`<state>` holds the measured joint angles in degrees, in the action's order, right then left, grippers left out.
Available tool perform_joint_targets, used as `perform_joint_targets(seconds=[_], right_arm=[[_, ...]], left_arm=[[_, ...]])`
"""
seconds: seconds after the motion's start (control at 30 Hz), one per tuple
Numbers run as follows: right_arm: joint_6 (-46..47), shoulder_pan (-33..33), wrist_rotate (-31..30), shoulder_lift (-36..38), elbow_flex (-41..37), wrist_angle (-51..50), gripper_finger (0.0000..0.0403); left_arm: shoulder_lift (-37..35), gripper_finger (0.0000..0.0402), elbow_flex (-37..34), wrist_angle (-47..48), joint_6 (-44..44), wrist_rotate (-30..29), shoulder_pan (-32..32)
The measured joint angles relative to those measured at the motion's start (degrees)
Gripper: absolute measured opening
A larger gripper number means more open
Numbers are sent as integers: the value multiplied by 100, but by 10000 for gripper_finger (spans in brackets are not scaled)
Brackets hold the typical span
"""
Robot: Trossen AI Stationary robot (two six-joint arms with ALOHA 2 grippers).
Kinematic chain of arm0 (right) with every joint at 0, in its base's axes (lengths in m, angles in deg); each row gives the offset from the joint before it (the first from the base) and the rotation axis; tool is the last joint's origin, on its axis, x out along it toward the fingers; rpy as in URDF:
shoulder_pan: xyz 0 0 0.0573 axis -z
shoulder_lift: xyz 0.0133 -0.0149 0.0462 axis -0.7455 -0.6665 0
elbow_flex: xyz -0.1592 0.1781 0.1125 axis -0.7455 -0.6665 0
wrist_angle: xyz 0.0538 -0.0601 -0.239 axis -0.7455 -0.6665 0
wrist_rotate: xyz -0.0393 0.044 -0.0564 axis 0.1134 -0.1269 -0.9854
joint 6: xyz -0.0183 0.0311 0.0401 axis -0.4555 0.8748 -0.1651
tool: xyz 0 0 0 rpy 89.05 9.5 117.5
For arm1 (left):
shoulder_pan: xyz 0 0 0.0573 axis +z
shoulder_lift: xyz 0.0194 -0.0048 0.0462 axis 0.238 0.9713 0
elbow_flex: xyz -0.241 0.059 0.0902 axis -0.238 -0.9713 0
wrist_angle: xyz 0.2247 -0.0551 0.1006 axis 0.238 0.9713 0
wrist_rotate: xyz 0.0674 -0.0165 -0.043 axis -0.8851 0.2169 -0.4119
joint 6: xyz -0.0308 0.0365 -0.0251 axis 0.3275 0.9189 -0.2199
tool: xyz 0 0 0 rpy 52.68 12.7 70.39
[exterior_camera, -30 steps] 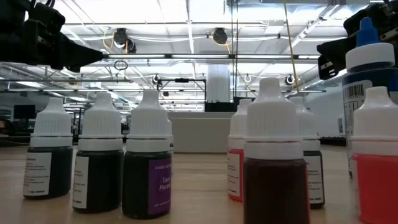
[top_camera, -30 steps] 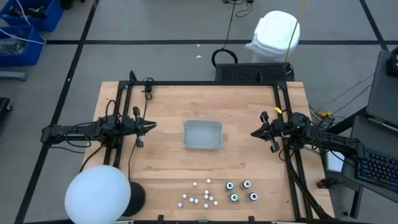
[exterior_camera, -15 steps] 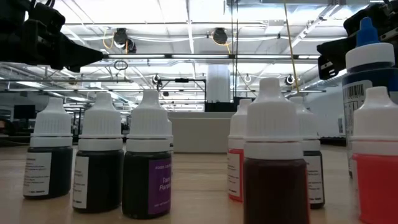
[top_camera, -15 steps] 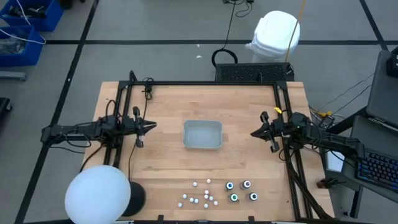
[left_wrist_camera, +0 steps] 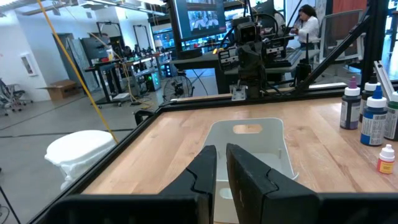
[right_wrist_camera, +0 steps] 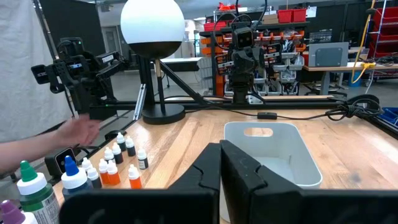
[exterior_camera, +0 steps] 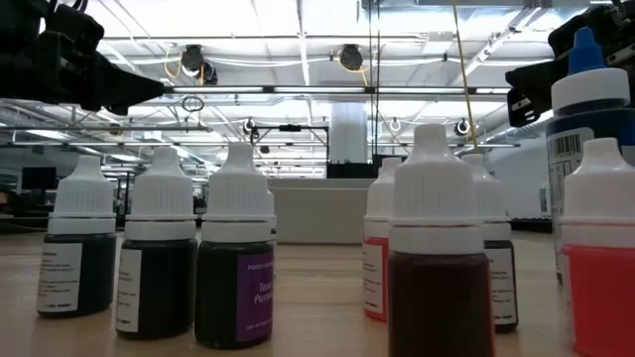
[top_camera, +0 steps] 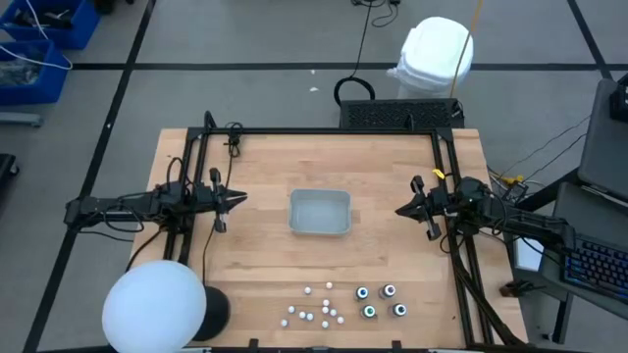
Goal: Pick & Place food coloring
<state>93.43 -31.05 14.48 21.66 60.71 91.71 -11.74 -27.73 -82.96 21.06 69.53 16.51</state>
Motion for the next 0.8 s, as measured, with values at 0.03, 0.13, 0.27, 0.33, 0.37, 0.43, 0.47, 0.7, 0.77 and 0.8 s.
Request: perform_joint_targets(seconds=[0.03, 0.13, 0.27, 0.33, 0.37, 0.43, 0.47, 0.7, 0.77, 0.8], right_arm=[[1, 1, 0, 1, 1, 0, 0], [0, 1, -22, 0, 1, 2, 0], [0, 2, -9, 0, 0, 2, 0], [0, 2, -23, 1, 2, 4, 0], [0, 1, -26, 0, 2, 3, 0], [0, 1, -22, 1, 1, 4, 0], [0, 2, -14, 0, 2, 4, 0], [25, 2, -2, 0, 2, 3, 0], [148, 1, -2, 1, 2, 4, 0], [211, 2, -3, 2, 2, 4, 0]], left_arm=[[0, 47, 0, 2, 1, 0, 2], [0, 47, 0, 0, 1, 0, 2], [-1, 47, -1, 1, 1, 0, 0], [0, 47, 0, 0, 1, -1, 0], [0, 47, 0, 1, 1, -1, 1], [0, 47, 0, 0, 1, -1, 0], [-1, 47, 0, 1, 1, -1, 0], [0, 47, 0, -2, -418, 84, 0], [0, 47, 0, -16, -688, 88, 0], [0, 47, -2, -68, -793, 65, 0]])
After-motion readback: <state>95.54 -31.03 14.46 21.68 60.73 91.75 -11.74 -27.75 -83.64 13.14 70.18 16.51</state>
